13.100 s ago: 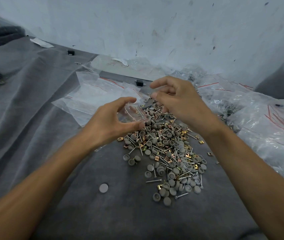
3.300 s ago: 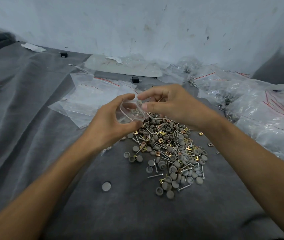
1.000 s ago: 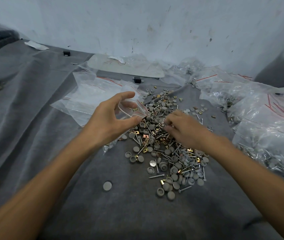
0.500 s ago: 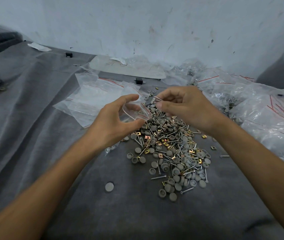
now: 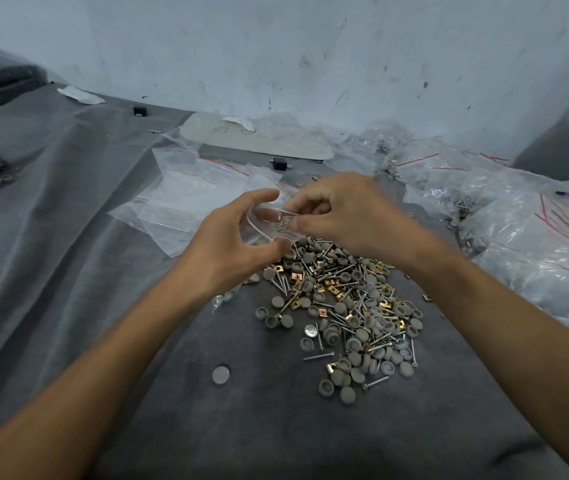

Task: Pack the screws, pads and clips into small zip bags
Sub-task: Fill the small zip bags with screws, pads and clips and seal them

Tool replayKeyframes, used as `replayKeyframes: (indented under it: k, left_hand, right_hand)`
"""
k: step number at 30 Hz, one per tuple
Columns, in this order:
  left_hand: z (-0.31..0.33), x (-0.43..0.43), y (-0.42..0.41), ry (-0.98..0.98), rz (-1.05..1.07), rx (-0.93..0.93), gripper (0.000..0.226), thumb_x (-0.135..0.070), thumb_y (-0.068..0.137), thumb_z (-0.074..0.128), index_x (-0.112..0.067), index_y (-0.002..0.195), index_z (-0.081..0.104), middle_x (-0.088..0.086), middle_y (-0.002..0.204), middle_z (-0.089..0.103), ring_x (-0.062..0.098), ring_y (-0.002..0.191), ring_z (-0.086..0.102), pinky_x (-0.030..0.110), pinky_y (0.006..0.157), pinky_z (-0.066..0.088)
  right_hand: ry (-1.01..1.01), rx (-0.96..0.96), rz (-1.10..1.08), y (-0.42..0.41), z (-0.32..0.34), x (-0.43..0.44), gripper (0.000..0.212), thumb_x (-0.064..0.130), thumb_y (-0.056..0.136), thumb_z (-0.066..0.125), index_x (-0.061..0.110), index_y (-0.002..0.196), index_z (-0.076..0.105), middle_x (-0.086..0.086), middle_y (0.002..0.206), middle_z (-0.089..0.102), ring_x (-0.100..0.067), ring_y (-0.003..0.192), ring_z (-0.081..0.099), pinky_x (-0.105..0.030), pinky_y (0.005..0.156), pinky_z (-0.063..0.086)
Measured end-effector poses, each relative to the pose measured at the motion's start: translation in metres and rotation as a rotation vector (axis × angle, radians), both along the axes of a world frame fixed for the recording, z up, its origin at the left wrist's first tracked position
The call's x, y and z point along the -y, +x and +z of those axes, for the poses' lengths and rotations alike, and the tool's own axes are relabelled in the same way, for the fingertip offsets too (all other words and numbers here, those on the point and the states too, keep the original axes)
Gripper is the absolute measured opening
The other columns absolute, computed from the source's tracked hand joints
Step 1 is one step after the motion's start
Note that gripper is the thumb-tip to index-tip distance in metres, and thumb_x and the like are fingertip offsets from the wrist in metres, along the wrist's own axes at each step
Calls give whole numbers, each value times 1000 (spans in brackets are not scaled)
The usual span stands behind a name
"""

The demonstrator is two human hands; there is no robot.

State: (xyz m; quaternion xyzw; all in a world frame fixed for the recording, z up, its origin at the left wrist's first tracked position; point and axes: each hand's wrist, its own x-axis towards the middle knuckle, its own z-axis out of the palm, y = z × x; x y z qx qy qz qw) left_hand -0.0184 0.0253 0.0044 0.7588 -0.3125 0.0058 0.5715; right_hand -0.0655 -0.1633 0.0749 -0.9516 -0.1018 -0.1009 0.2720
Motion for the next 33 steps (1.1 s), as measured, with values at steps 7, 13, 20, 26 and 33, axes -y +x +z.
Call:
replayKeyframes:
  k: [7, 13, 20, 26, 33]
  left_hand:
    - [0, -1, 1, 27, 16, 25, 72, -26, 78, 86, -27, 142, 53, -11, 116, 68, -8, 106, 63, 3, 82, 45]
    - [1, -3, 1, 33, 9, 47, 70, -26, 80, 85, -24, 142, 53, -15, 111, 68, -10, 104, 62, 3, 84, 44]
    - [0, -7, 2, 64, -6, 38, 68, -29, 82, 80, -37, 141, 49, -22, 117, 66, -13, 106, 61, 7, 84, 48]
    - [11, -41, 22, 19, 212, 34, 44, -27, 85, 80, -23, 126, 64, -9, 114, 69, 5, 97, 63, 29, 89, 52]
    - [18, -46, 20, -249, 130, 9, 3, -18, 87, 76, -17, 89, 74, -6, 80, 70, 5, 72, 58, 15, 69, 50]
  right_hand:
    - [-88, 16, -15, -2, 7, -5, 13, 18, 88, 78, 24, 98, 81, 31, 55, 60, 12, 53, 56, -5, 49, 39]
    - [-53, 48, 3, -5, 11, -11, 22, 9, 91, 69, 25, 102, 78, 28, 73, 63, 12, 75, 63, -6, 64, 45]
    - [-469, -114, 140, 11, 1, -10, 28, 6, 96, 59, 19, 116, 73, -6, 147, 51, -24, 135, 46, -40, 113, 34]
    - [-147, -11, 96, 15, -2, -6, 16, 35, 91, 74, 19, 88, 72, 7, 89, 67, -13, 87, 61, -35, 77, 48]
    - [28, 69, 70, 4, 3, -9, 19, 44, 87, 75, 29, 78, 68, 12, 77, 60, 0, 67, 54, -14, 62, 38]
